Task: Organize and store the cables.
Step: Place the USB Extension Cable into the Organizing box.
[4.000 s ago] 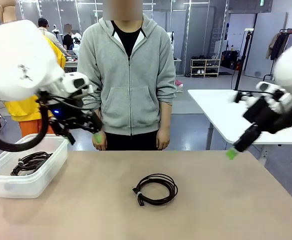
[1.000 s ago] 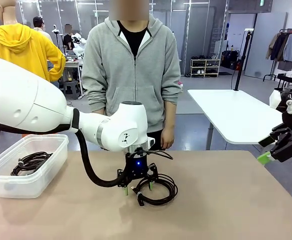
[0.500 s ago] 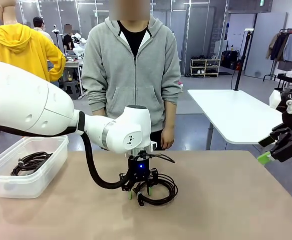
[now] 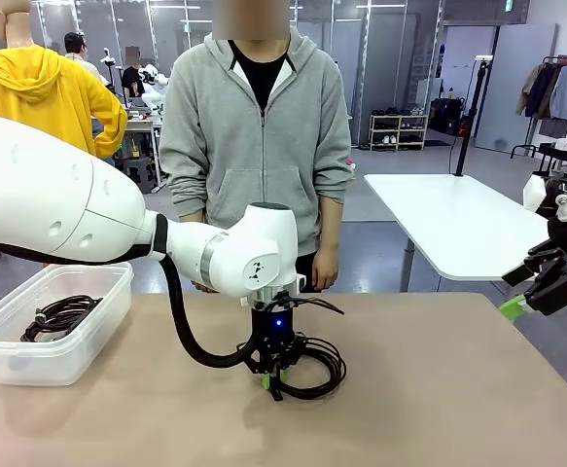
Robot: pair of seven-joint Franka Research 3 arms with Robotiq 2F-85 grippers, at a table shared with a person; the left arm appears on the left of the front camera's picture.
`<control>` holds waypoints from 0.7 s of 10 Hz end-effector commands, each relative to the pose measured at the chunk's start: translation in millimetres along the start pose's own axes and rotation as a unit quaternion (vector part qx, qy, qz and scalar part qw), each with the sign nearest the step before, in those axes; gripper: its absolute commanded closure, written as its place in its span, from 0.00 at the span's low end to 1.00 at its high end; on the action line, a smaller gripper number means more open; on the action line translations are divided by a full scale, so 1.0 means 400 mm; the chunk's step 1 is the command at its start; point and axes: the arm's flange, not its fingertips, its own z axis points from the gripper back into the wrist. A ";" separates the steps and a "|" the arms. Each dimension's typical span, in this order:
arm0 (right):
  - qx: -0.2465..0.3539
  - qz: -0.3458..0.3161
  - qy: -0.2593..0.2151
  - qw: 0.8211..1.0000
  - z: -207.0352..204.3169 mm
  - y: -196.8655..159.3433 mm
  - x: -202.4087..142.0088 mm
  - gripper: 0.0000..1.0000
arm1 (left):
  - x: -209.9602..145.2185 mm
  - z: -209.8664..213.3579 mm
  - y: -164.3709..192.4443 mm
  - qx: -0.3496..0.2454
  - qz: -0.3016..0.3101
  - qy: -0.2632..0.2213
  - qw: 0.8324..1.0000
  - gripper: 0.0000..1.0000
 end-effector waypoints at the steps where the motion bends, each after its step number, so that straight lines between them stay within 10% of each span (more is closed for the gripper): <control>1: 0.002 -0.016 0.000 1.000 0.004 0.000 0.012 0.00 | 0.000 0.015 0.014 0.005 0.003 -0.008 1.000 1.00; 7: 0.002 -0.016 0.000 1.000 0.004 0.000 0.012 0.00 | -0.008 0.252 0.035 0.044 -0.164 -0.071 0.983 0.96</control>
